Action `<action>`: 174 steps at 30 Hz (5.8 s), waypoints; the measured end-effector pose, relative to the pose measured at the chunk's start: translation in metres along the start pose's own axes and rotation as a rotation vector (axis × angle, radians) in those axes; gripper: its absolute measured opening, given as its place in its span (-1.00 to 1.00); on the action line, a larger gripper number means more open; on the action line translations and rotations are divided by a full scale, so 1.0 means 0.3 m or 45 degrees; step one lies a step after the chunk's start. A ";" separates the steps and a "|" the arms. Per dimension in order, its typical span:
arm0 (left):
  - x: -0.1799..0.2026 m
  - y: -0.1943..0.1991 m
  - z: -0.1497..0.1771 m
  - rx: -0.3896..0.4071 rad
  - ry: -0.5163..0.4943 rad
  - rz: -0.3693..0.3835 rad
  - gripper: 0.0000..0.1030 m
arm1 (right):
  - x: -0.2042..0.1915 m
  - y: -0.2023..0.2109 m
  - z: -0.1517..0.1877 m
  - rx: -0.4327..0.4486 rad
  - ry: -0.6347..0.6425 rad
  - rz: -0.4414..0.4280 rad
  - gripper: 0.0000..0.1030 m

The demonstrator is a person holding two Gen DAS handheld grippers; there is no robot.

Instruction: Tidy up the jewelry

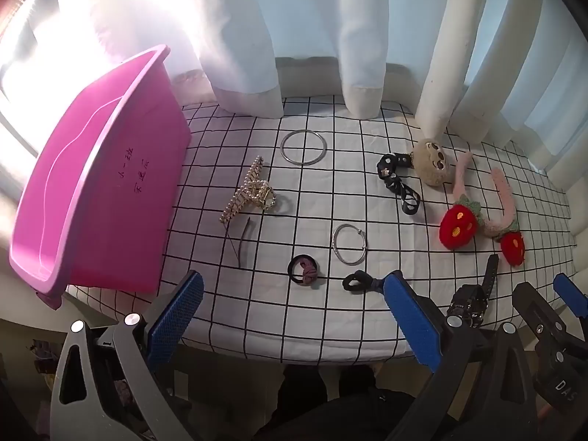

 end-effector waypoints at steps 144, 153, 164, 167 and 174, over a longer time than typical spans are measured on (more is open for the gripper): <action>0.005 -0.445 0.152 0.048 0.011 0.147 -0.66 | 0.191 -0.399 0.291 -0.128 0.038 0.029 0.38; 0.015 -0.368 0.102 0.097 0.056 0.156 -0.66 | 0.179 -0.343 0.207 -0.049 0.079 -0.033 0.38; -0.013 -0.144 0.020 0.250 0.205 0.094 -0.66 | 0.089 -0.215 -0.032 0.106 0.283 -0.192 0.38; -0.039 -0.056 0.002 0.318 0.262 0.064 -0.66 | 0.026 -0.180 -0.108 0.161 0.363 -0.276 0.38; -0.173 0.151 -0.014 0.433 0.420 -0.084 -0.66 | -0.219 -0.123 -0.238 0.216 0.568 -0.539 0.38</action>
Point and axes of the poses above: each gripper's, at about its wrist camera, not at the fingertips, and y roughly against the way its jaws point, x to its right, z to its underside, the point moved 6 cm from there along -y, roughly the way its jaws point, and after that the axes turned 6 degrees about x, right-handed, at the moved point
